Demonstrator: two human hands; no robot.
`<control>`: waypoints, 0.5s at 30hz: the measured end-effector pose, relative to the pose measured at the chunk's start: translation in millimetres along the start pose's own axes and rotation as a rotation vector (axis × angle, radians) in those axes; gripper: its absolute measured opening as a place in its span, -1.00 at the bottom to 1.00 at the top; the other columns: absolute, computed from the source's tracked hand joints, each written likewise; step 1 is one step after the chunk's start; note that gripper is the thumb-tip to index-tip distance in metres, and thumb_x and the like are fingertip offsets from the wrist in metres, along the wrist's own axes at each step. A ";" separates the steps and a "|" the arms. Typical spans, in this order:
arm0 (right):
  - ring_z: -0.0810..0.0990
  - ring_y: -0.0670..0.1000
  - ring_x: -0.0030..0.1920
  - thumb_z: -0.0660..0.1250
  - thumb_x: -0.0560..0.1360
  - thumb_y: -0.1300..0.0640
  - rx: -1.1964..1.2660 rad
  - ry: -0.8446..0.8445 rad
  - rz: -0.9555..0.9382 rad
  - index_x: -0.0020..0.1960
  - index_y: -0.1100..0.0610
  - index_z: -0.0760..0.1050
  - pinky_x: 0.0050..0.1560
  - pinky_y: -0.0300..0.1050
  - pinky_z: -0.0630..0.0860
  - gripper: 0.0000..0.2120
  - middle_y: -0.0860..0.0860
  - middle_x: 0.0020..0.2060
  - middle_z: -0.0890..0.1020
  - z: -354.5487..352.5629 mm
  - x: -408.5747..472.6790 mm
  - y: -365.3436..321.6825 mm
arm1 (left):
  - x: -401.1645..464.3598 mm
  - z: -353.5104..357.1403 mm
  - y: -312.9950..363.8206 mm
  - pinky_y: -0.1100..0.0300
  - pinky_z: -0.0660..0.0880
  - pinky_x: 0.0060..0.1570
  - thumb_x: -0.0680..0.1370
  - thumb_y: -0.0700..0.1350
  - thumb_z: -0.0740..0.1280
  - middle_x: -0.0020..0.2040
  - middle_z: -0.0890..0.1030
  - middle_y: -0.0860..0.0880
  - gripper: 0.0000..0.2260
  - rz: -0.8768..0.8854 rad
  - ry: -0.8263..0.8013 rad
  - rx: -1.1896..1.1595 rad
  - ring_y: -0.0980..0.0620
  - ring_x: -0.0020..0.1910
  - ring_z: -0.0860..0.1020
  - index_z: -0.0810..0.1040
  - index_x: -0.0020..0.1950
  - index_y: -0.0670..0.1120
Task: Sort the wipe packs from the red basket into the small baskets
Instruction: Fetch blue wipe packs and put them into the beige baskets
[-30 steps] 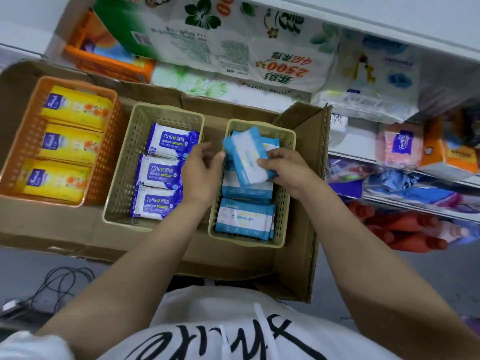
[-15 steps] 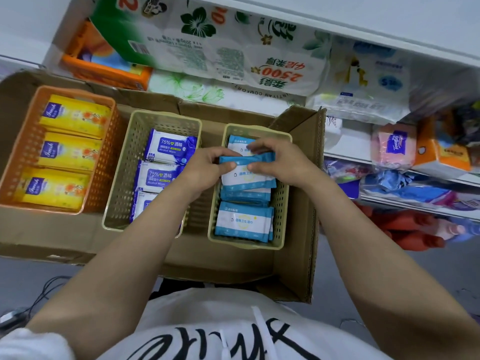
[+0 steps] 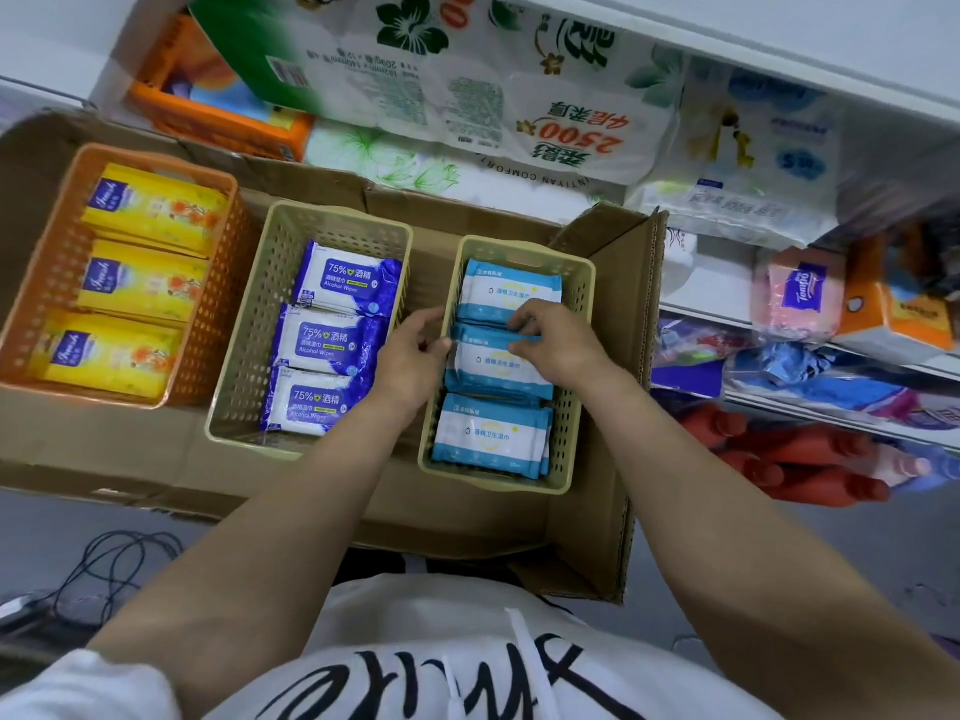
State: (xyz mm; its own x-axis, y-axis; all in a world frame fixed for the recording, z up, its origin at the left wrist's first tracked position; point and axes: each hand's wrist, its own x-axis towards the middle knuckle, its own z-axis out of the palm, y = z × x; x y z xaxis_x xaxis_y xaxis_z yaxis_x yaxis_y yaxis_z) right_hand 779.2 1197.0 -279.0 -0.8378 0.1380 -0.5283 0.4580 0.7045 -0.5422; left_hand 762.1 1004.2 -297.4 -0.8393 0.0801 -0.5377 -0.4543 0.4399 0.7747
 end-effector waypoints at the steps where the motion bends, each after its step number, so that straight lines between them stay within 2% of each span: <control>1: 0.55 0.05 0.17 0.44 0.51 0.12 -0.075 0.012 -0.035 0.21 0.05 0.53 0.16 -0.05 0.51 -0.72 0.05 0.15 0.61 6.2 0.8 -0.1 | 0.8 -0.2 -1.4 0.30 0.40 -0.10 0.61 -0.15 0.32 0.00 0.52 0.14 -0.64 -0.003 0.000 -0.001 0.16 0.03 0.47 0.47 0.38 0.11; 4: 0.40 0.08 0.29 0.45 0.49 0.06 -0.279 0.100 -0.127 0.33 0.07 0.45 0.24 -0.02 0.42 -0.56 0.06 0.22 0.54 20.0 -0.3 1.6 | 2.2 -0.1 -3.2 0.38 0.37 -0.21 0.61 -0.15 0.32 -0.06 0.49 0.21 -0.64 -0.003 -0.008 -0.008 0.27 -0.08 0.46 0.48 0.38 0.13; 8: 0.36 0.09 0.31 0.44 0.49 0.00 -0.367 0.183 -0.132 0.33 0.06 0.45 0.30 0.02 0.38 -0.55 0.06 0.23 0.50 28.7 -2.7 6.1 | 2.9 0.5 -3.1 0.42 0.35 -0.24 0.61 -0.16 0.32 -0.10 0.49 0.22 -0.64 -0.002 0.001 -0.009 0.31 -0.12 0.46 0.48 0.37 0.13; 11: 0.37 0.08 0.29 0.43 0.50 0.01 -0.353 0.206 -0.129 0.29 0.06 0.48 0.28 -0.01 0.39 -0.61 0.05 0.22 0.50 29.7 -2.4 8.4 | 2.8 0.3 -2.6 0.42 0.35 -0.22 0.61 -0.16 0.31 -0.08 0.49 0.22 -0.64 -0.001 -0.001 -0.011 0.25 -0.07 0.47 0.48 0.38 0.13; 15: 0.39 0.07 0.24 0.44 0.50 0.04 -0.295 0.229 -0.110 0.21 0.07 0.51 0.24 -0.05 0.37 -0.69 0.06 0.18 0.52 28.5 -0.3 11.3 | 2.4 0.9 -2.2 0.34 0.42 -0.08 0.62 -0.17 0.31 -0.01 0.51 0.13 -0.64 -0.005 0.002 -0.031 0.11 0.09 0.46 0.47 0.39 0.10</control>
State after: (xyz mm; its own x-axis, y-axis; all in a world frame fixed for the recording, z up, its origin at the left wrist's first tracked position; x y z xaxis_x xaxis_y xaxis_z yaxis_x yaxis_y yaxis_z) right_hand 793.1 1185.1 -303.6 -0.9372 0.1790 -0.2993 0.2844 0.8889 -0.3590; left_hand 761.3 1004.3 -300.7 -0.8376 0.0760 -0.5409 -0.4675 0.4124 0.7819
